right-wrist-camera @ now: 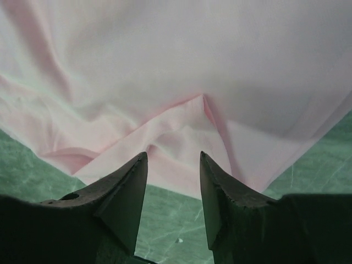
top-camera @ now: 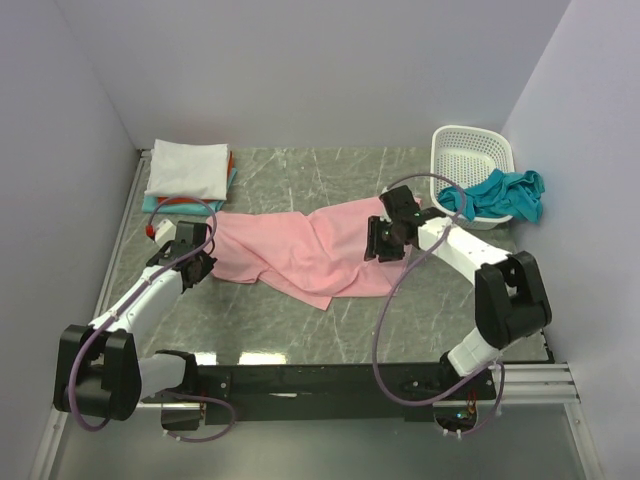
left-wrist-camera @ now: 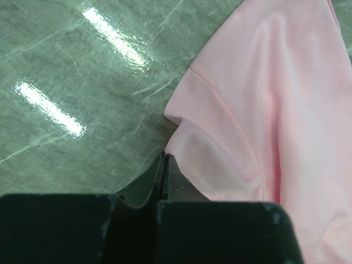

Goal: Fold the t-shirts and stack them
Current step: Flatten the tshirt out

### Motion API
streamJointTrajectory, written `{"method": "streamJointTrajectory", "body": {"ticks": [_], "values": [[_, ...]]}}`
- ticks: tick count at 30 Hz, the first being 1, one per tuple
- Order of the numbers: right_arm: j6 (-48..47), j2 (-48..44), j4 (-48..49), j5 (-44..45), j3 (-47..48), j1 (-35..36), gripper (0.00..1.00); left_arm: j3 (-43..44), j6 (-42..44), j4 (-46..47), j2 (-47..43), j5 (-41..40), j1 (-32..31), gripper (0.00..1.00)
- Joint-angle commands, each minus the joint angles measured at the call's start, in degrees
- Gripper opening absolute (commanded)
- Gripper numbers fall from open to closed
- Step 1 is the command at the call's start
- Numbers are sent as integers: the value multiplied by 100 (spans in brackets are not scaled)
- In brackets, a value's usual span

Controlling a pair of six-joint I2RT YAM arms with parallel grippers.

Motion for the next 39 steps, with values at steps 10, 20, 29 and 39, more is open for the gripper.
{"method": "streamJointTrajectory", "body": {"ticks": [10, 20, 29, 39], "values": [[81, 1017, 103, 704, 732, 30, 48, 6, 170, 230, -121, -17, 38, 1], [19, 1360, 200, 493, 793, 92, 45, -3, 205, 336, -33, 36, 38, 1], [54, 1080, 253, 370, 591, 118, 0, -12, 188, 283, -138, -69, 38, 1], [257, -668, 227, 1230, 415, 109, 0, 822, 126, -314, -946, -438, 47, 1]]}}
